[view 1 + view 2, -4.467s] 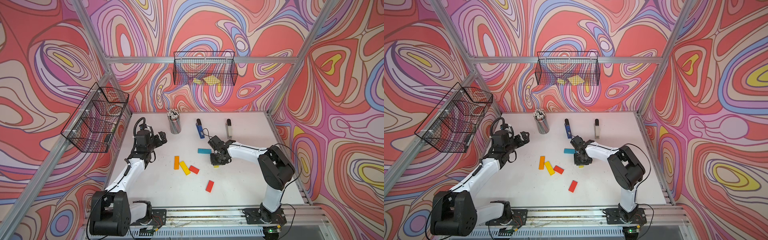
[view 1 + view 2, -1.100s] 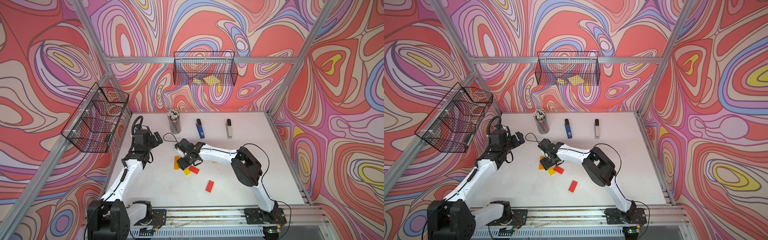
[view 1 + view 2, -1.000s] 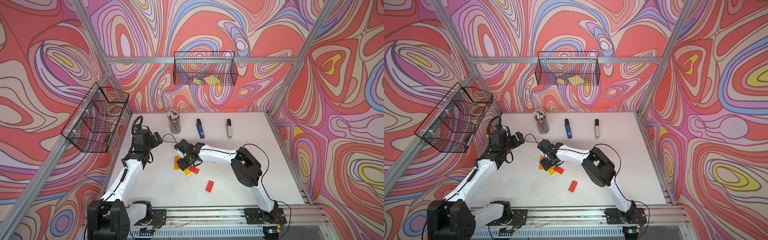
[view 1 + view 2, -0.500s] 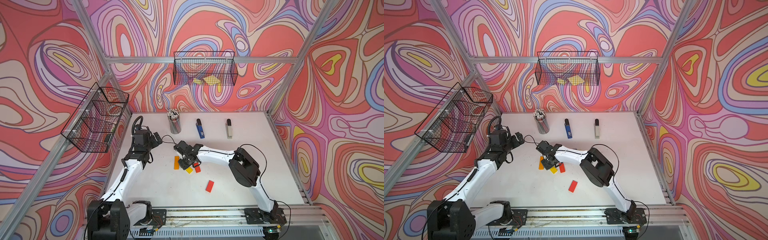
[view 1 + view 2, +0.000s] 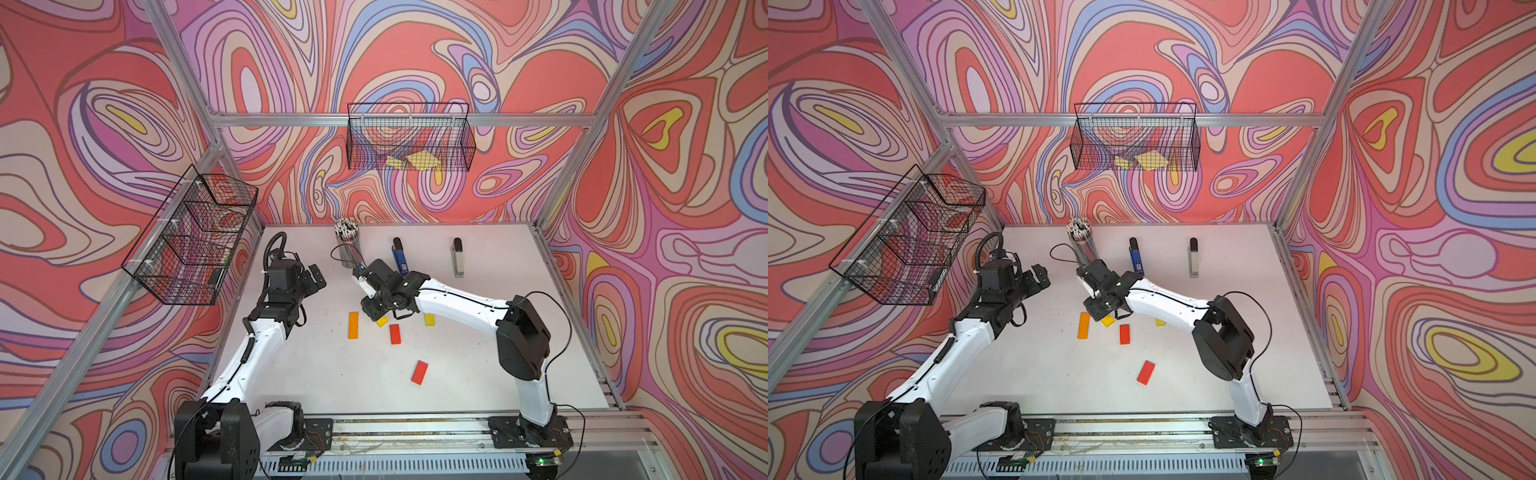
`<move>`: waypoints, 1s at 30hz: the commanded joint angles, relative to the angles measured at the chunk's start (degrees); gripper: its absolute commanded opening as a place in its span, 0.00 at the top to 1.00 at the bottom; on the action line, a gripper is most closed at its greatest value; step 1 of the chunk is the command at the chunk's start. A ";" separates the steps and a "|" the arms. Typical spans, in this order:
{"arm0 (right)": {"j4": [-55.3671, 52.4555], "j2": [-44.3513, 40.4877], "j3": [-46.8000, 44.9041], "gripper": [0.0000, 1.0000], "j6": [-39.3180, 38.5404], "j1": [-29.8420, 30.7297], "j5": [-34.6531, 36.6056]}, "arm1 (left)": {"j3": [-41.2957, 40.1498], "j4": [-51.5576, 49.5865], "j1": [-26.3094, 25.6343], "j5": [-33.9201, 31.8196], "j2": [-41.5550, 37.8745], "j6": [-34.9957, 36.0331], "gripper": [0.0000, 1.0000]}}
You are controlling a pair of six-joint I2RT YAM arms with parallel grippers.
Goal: Assemble the letter p with building blocks
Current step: Pick up the building block from the center of the board, then move the building block to the center of the board.
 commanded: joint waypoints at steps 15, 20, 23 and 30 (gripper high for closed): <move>2.09 -0.06 -15.84 0.73 -0.35 -4.72 2.51 | -1.15 4.06 0.44 5.74 1.47 -2.79 0.01; 3.43 0.64 -17.43 0.73 0.15 -4.58 1.44 | -1.06 4.00 0.44 5.82 1.37 -2.85 0.01; 3.62 1.12 -17.61 0.73 0.25 -4.21 1.47 | -1.07 4.06 0.42 5.49 1.02 -2.85 0.01; 3.63 2.98 -15.95 0.73 -0.71 -1.64 -0.94 | -1.07 3.70 0.44 5.24 0.81 -2.40 0.01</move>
